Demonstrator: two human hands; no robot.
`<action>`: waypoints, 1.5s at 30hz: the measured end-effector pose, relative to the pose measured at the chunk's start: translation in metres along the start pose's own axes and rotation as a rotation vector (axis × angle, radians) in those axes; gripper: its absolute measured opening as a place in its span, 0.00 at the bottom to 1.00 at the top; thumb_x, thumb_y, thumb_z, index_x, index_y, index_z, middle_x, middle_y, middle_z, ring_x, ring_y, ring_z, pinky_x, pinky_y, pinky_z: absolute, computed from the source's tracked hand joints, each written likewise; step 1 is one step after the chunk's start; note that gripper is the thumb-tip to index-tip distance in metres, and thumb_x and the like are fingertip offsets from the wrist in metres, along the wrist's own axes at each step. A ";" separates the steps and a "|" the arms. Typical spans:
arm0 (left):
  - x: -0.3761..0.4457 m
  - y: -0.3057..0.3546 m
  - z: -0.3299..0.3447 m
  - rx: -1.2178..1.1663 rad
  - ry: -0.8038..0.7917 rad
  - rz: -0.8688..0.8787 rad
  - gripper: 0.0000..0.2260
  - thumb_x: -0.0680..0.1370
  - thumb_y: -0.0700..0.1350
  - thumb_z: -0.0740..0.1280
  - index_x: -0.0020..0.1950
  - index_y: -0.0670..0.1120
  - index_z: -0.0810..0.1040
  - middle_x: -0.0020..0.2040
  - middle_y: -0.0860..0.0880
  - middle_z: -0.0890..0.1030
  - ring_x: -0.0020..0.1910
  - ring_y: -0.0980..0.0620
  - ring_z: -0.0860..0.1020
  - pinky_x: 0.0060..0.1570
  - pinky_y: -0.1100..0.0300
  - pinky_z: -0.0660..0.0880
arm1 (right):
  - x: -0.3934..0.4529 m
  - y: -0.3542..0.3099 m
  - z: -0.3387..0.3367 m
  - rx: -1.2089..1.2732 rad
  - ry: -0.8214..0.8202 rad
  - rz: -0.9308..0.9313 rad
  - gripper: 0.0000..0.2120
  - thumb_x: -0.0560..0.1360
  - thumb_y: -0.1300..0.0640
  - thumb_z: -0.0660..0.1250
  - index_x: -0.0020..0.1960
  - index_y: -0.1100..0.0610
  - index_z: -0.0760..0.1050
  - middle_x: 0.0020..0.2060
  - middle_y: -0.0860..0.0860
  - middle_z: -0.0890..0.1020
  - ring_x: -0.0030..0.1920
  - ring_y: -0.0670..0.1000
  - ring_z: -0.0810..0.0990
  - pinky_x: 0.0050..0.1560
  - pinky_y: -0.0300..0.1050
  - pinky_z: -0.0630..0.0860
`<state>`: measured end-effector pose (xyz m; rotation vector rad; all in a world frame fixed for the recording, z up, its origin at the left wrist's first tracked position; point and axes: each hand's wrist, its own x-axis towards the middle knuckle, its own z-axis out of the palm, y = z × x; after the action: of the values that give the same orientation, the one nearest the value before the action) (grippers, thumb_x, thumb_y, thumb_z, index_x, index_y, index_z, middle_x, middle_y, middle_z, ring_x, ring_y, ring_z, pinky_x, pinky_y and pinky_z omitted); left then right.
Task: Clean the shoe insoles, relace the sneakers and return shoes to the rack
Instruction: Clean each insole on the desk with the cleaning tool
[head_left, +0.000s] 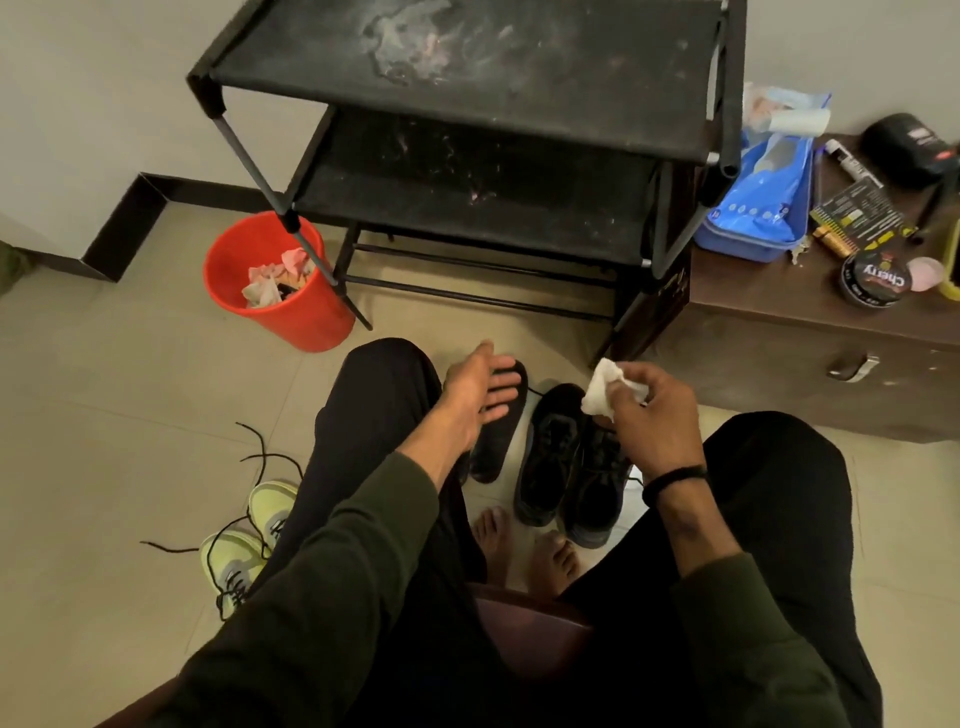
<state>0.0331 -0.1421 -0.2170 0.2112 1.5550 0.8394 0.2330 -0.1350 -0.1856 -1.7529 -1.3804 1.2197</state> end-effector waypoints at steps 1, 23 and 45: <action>0.016 -0.002 0.005 0.006 0.014 -0.010 0.21 0.85 0.59 0.54 0.61 0.48 0.81 0.58 0.47 0.84 0.55 0.50 0.81 0.49 0.55 0.76 | 0.003 0.002 0.000 0.039 0.007 0.031 0.07 0.77 0.54 0.68 0.49 0.41 0.78 0.51 0.49 0.82 0.50 0.55 0.84 0.46 0.54 0.84; 0.221 -0.154 0.012 0.766 0.271 -0.218 0.25 0.81 0.51 0.64 0.73 0.38 0.69 0.72 0.36 0.71 0.70 0.36 0.70 0.68 0.48 0.68 | -0.007 -0.004 0.013 -0.074 -0.142 0.150 0.20 0.74 0.62 0.74 0.61 0.47 0.75 0.49 0.44 0.84 0.48 0.41 0.83 0.45 0.37 0.81; 0.213 -0.069 0.024 0.643 0.143 -0.114 0.17 0.79 0.46 0.68 0.61 0.35 0.78 0.50 0.41 0.83 0.43 0.46 0.82 0.39 0.59 0.81 | -0.004 0.003 0.014 0.103 -0.068 0.113 0.09 0.77 0.66 0.69 0.53 0.54 0.82 0.50 0.48 0.84 0.48 0.49 0.86 0.49 0.49 0.84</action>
<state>0.0379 -0.0570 -0.4258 0.5285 1.9176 0.2454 0.2209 -0.1409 -0.1931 -1.7519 -1.2471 1.3970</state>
